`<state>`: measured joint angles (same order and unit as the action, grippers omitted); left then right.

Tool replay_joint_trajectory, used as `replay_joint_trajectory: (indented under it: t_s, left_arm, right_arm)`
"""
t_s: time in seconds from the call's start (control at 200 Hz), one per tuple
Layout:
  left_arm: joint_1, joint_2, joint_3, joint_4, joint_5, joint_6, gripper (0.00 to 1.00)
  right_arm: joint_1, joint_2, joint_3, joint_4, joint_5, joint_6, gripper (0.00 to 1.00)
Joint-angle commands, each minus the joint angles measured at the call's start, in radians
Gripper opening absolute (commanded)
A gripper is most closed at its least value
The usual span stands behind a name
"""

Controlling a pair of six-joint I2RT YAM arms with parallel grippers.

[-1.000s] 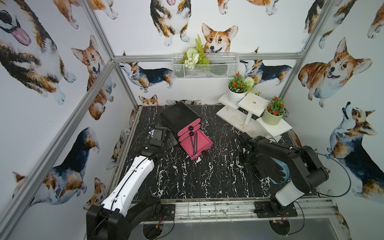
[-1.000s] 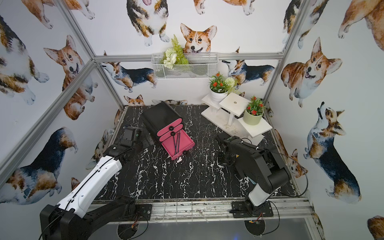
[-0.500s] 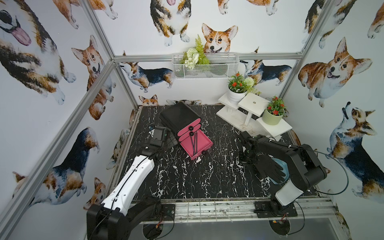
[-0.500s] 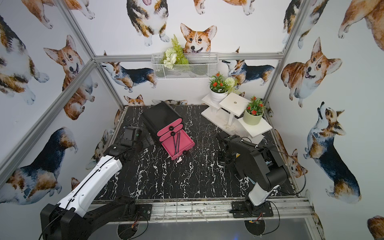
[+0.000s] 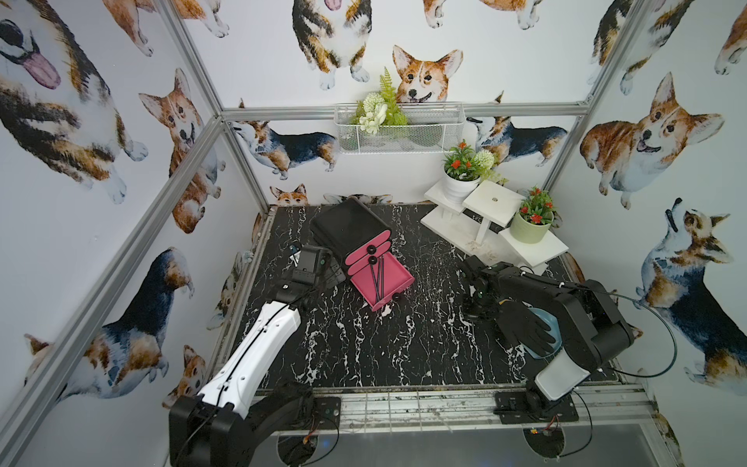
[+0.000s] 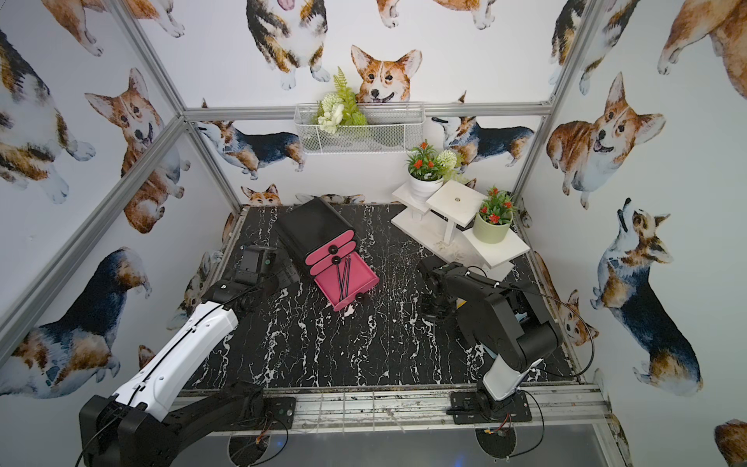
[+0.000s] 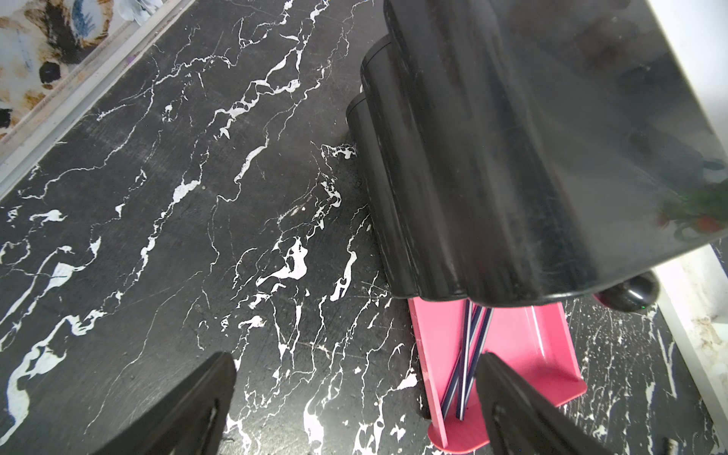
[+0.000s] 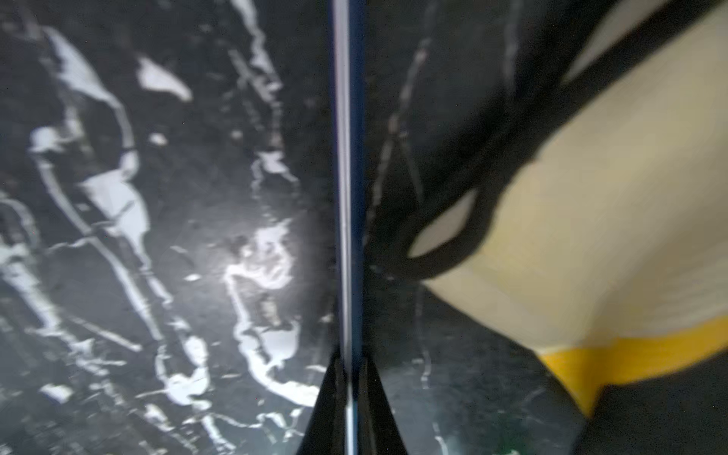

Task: Please place the pencils in the drawer according to their color
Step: Pick up the pencil from the center of the board, then place the pencil in the drawer.

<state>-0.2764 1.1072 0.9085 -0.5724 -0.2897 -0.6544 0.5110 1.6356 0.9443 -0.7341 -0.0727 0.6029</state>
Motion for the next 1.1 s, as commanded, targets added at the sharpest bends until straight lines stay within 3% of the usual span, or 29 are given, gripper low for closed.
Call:
replay_joint_trajectory:
  t_s: [0.0, 0.18, 0.41, 0.916, 1.091]
  left_arm:
    - [0.002, -0.006, 0.001, 0.008, -0.016, -0.004, 1.00]
    - [0.002, -0.004, -0.003, 0.006, -0.022, -0.008, 1.00]
    - [0.002, -0.005, -0.009, 0.005, -0.023, -0.011, 1.00]
    - [0.003, -0.012, -0.024, 0.005, -0.026, -0.008, 1.00]
    - [0.005, -0.020, -0.034, 0.014, -0.022, -0.008, 1.00]
  right_arm:
    - [0.012, -0.038, 0.031, 0.007, -0.064, 0.011, 0.00]
    - [0.041, -0.093, 0.087, -0.015, -0.114, 0.044, 0.00]
    - [0.085, -0.088, 0.140, 0.081, -0.271, 0.122, 0.00]
    - [0.210, 0.181, 0.310, 0.383, -0.530, 0.326, 0.00]
    - [0.228, 0.264, 0.392, 0.383, -0.554, 0.329, 0.00]
